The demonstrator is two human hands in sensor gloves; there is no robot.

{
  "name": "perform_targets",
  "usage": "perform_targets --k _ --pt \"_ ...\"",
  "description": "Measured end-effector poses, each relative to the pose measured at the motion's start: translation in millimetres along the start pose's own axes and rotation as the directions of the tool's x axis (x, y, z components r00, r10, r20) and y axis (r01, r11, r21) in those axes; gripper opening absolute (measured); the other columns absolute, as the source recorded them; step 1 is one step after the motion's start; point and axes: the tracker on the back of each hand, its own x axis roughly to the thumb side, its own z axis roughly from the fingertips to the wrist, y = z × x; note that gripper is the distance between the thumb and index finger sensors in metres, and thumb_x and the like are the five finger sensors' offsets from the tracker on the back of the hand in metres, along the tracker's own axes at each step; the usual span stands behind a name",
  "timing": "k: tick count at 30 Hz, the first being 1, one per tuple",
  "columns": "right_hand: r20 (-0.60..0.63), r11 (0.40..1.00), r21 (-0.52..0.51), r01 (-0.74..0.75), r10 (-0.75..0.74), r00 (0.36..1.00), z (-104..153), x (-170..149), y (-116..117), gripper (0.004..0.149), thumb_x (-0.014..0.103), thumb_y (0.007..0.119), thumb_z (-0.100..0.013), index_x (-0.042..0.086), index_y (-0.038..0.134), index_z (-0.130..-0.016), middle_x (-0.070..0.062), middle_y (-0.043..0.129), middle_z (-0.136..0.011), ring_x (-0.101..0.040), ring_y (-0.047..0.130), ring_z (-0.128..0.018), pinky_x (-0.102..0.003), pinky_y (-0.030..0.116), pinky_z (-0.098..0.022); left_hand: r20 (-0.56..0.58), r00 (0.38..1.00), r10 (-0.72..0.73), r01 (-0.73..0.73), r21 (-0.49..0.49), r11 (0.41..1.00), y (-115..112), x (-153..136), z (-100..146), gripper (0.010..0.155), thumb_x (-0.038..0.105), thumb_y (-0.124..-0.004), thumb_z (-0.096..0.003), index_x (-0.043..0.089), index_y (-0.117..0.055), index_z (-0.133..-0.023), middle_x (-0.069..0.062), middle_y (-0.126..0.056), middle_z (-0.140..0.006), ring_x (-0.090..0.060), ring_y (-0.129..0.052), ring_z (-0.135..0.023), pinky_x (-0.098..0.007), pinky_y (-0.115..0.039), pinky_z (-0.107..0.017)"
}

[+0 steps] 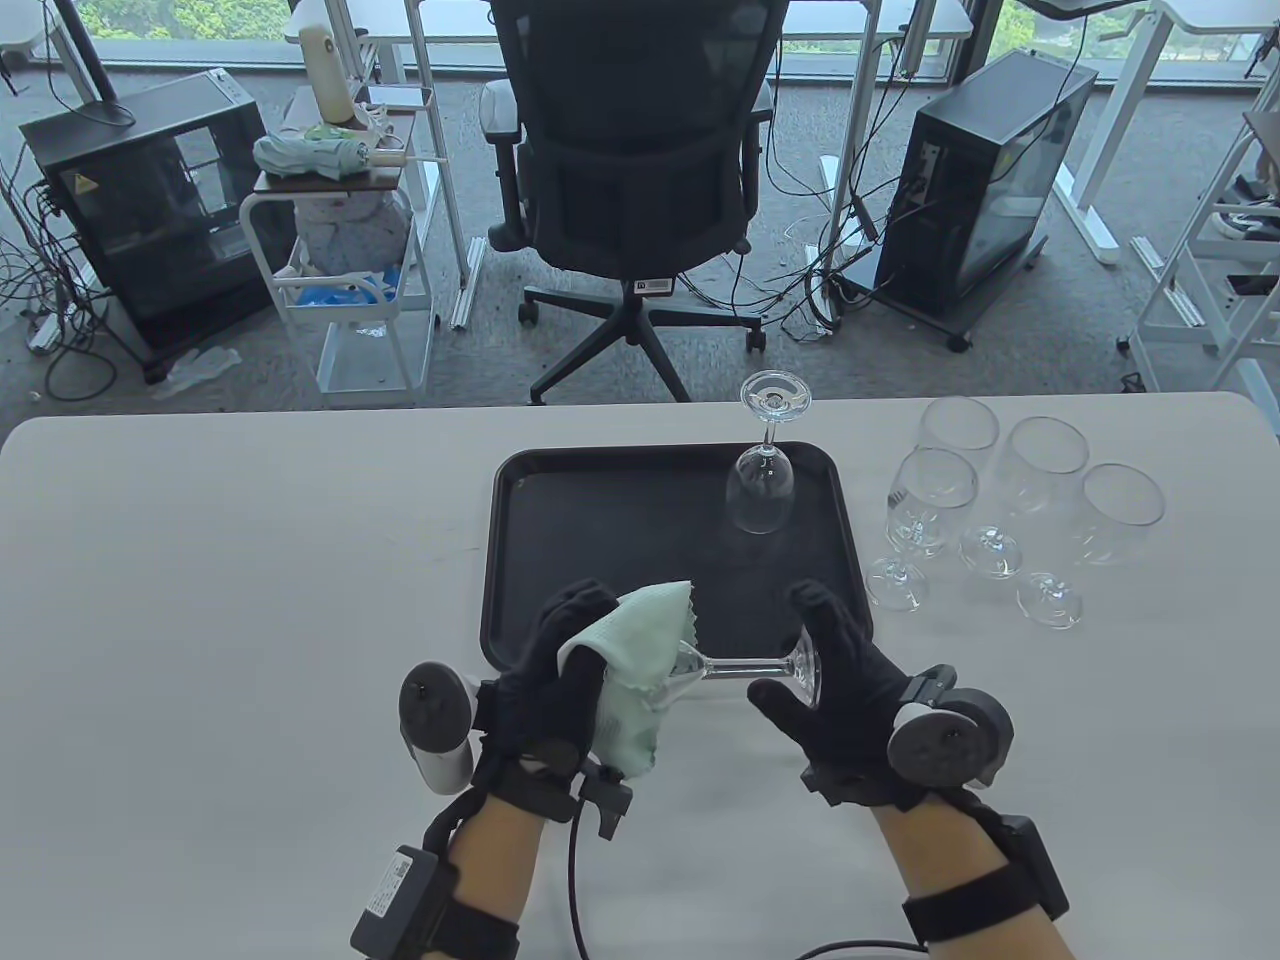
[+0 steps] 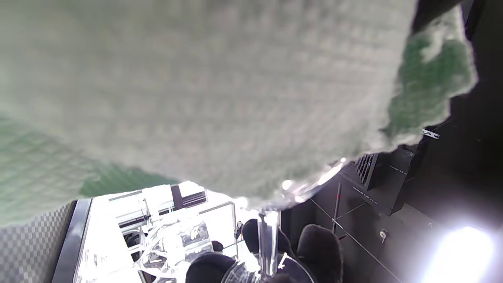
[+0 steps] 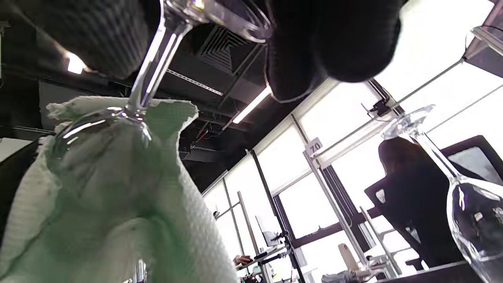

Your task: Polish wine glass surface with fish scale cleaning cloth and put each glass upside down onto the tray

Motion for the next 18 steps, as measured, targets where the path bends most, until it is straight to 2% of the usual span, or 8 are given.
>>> perform_targets --k 3,5,6,7,9,12,14,18 --pt "-0.130 0.984 -0.031 0.173 -0.175 0.976 1 -6 4 0.081 0.059 0.083 -0.048 0.035 0.032 -0.107 -0.017 0.059 -0.100 -0.029 0.092 -0.060 -0.041 0.087 -0.041 0.007 1.000 -0.020 0.020 0.013 1.000 -3 1 1 0.059 0.067 -0.068 -0.0528 0.036 -0.062 -0.103 -0.003 -0.053 -0.115 -0.035 -0.064 -0.101 -0.058 -0.082 -0.055" --pt "-0.320 0.935 -0.024 0.355 -0.344 0.883 2 -14 8 0.078 0.069 0.075 -0.048 0.031 0.042 -0.108 -0.019 0.068 -0.091 -0.026 0.095 -0.046 -0.038 0.087 -0.029 0.036 0.997 -0.064 0.064 0.023 0.998 -4 3 2 0.060 0.068 -0.068 -0.0519 0.037 -0.061 -0.103 -0.003 -0.053 -0.115 -0.035 -0.064 -0.101 -0.058 -0.082 -0.055" --pt "-0.428 0.898 -0.022 0.440 -0.406 0.808 4 -16 11 0.079 0.071 0.073 -0.049 0.028 0.044 -0.109 -0.021 0.070 -0.090 -0.027 0.094 -0.044 -0.039 0.085 -0.027 0.046 0.995 -0.091 0.091 0.020 0.996 -4 5 1 0.060 0.068 -0.068 -0.0517 0.037 -0.061 -0.103 -0.002 -0.053 -0.115 -0.035 -0.064 -0.101 -0.058 -0.081 -0.055" --pt "-0.465 0.888 0.005 0.460 -0.405 0.787 5 -17 13 0.080 0.071 0.072 -0.049 0.027 0.043 -0.109 -0.022 0.070 -0.090 -0.029 0.094 -0.044 -0.040 0.085 -0.027 0.052 0.992 -0.117 0.117 0.018 0.993 -3 6 1 0.060 0.068 -0.068 -0.0516 0.037 -0.060 -0.103 -0.002 -0.053 -0.115 -0.035 -0.063 -0.101 -0.058 -0.081 -0.056" --pt "-0.385 0.927 0.048 0.371 -0.326 0.864 4 -17 11 0.084 0.070 0.073 -0.049 0.025 0.037 -0.110 -0.021 0.067 -0.095 -0.032 0.094 -0.049 -0.042 0.085 -0.032 0.056 0.992 -0.113 0.112 0.016 0.994 -1 5 1 0.060 0.067 -0.069 -0.0516 0.036 -0.062 -0.102 -0.002 -0.054 -0.114 -0.035 -0.064 -0.101 -0.059 -0.081 -0.056" --pt "-0.134 0.991 0.068 0.119 -0.109 0.985 2 -8 8 0.090 0.063 0.078 -0.049 0.028 0.020 -0.108 -0.016 0.051 -0.108 -0.034 0.090 -0.066 -0.046 0.084 -0.046 0.029 0.997 -0.077 0.076 0.023 0.997 1 2 1 0.059 0.067 -0.069 -0.0519 0.036 -0.063 -0.102 -0.003 -0.055 -0.114 -0.035 -0.065 -0.100 -0.059 -0.082 -0.055" --pt "-0.030 1.000 0.030 0.003 -0.003 1.000 1 -3 4 0.093 0.061 0.081 -0.048 0.028 0.017 -0.107 -0.014 0.050 -0.108 -0.031 0.091 -0.067 -0.044 0.086 -0.047 0.010 0.999 -0.034 0.034 0.006 0.999 1 0 0 0.059 0.067 -0.069 -0.0526 0.035 -0.062 -0.103 -0.003 -0.055 -0.114 -0.035 -0.065 -0.101 -0.059 -0.082 -0.055" --pt "-0.171 0.979 -0.017 0.202 -0.202 0.964 1 -6 5 0.082 0.060 0.082 -0.048 0.030 0.035 -0.107 -0.016 0.061 -0.099 -0.030 0.095 -0.057 -0.042 0.088 -0.039 0.011 0.999 -0.031 0.031 0.013 0.999 -2 0 1 0.060 0.068 -0.068 -0.0523 0.036 -0.062 -0.103 -0.003 -0.054 -0.114 -0.035 -0.065 -0.101 -0.058 -0.082 -0.055"
